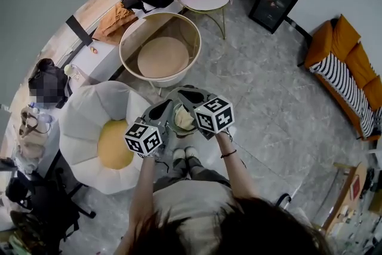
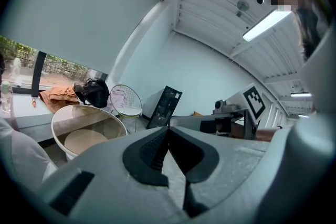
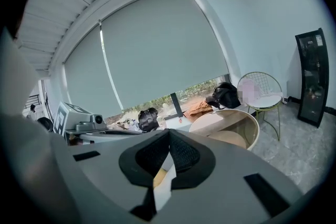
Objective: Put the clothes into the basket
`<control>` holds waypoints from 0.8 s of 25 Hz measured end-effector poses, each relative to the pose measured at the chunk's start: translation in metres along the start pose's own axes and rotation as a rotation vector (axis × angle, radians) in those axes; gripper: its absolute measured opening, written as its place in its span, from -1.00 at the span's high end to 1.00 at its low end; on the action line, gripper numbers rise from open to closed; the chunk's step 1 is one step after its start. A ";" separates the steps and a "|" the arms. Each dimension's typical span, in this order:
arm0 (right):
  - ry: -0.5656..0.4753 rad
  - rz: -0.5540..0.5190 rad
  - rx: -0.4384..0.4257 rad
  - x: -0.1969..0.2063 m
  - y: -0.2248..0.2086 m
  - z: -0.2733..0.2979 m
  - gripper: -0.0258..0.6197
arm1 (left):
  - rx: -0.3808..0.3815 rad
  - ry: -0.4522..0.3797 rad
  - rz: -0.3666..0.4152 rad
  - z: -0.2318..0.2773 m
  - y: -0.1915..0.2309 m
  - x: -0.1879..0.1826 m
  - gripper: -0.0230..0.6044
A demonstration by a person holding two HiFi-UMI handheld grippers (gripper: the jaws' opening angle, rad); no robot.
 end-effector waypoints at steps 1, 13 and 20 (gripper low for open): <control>-0.006 -0.008 -0.005 -0.001 0.002 -0.001 0.89 | 0.002 -0.004 0.002 -0.001 -0.001 0.000 0.89; -0.078 -0.028 -0.013 -0.007 0.009 -0.009 0.90 | 0.012 -0.045 0.039 -0.002 -0.007 -0.012 0.89; -0.109 -0.017 0.000 -0.007 0.011 -0.009 0.89 | 0.026 -0.048 0.060 -0.002 -0.009 -0.015 0.89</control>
Point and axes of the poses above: the fingertips, and each gripper's own axes: z forward along the fingers, y to its left, x out of its underside, the point moved 8 cm from there along -z, backward along the fingers, and after that the axes turned 8 degrees about -y, right-handed, at the moved point
